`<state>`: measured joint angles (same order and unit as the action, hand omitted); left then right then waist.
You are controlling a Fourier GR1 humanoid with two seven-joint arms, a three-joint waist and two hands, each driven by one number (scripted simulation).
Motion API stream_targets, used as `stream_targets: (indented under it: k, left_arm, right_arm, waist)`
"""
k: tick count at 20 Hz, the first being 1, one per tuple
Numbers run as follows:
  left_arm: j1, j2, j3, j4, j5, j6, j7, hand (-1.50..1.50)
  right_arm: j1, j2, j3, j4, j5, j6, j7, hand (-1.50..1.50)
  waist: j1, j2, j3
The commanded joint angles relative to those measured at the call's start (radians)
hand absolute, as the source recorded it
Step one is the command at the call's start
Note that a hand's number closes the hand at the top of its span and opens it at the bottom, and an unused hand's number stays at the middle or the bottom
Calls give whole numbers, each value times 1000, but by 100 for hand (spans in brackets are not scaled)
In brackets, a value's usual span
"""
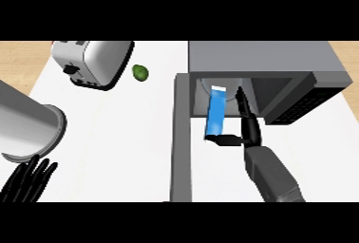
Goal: Pick up the milk, place it into the microwave and close the microwave
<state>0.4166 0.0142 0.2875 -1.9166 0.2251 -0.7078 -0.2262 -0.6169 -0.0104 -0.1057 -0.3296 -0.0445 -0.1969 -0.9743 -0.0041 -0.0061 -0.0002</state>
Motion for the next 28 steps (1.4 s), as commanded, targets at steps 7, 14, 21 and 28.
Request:
stream_targets:
  k: [7, 14, 21, 28]
  left_arm:
    - [-8, -13, -171, -48, -142, -11, 26, 150]
    - [-125, -14, -333, 10, -284, 143, 31, 150]
    - [-336, -14, -418, 162, -386, 242, 69, 150]
    - [-529, -14, -573, 335, -414, 354, 95, 150]
  right_arm:
    - [349, 6, 138, -395, -18, 98, 47, -150]
    - [625, -37, 180, -808, -103, 180, 149, 150]
    - [809, -168, 102, -1098, -228, 264, 281, -150]
    - [916, -230, 46, -1265, -263, 281, 344, -150]
  waist:
    - [-29, -8, -2]
    - [-22, -1, -2]
    - [-17, 4, -1]
    - [-13, 6, 0]
